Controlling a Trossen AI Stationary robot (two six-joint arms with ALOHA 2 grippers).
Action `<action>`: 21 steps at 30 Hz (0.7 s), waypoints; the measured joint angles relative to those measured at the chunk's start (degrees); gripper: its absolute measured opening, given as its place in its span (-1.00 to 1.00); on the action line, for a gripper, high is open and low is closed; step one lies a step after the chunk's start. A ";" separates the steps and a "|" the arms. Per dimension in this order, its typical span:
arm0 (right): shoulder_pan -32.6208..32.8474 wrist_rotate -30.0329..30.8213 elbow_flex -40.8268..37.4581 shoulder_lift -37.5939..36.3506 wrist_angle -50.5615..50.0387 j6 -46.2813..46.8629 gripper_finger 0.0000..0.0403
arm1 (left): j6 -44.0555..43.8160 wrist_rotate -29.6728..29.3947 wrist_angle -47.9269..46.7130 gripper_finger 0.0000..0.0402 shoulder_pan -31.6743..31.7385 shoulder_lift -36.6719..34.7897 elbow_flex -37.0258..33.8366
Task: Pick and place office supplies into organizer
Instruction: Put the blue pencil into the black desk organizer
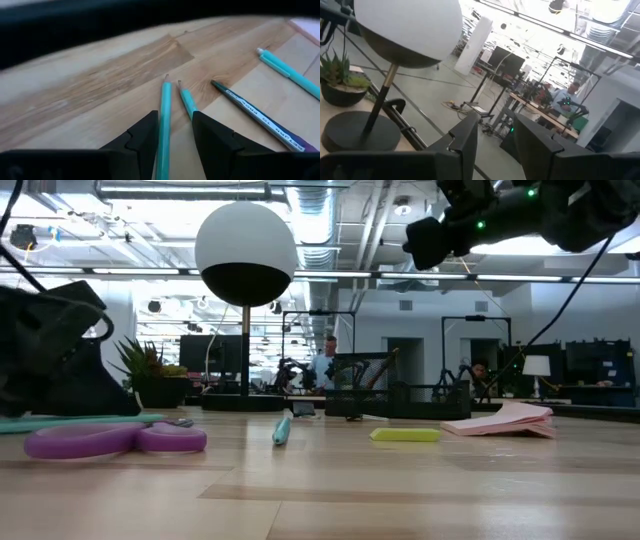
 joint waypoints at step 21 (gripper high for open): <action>-0.52 -3.21 0.60 0.00 0.03 0.41 -0.41 | -0.48 -0.35 -11.86 -0.43 -0.62 1.21 1.64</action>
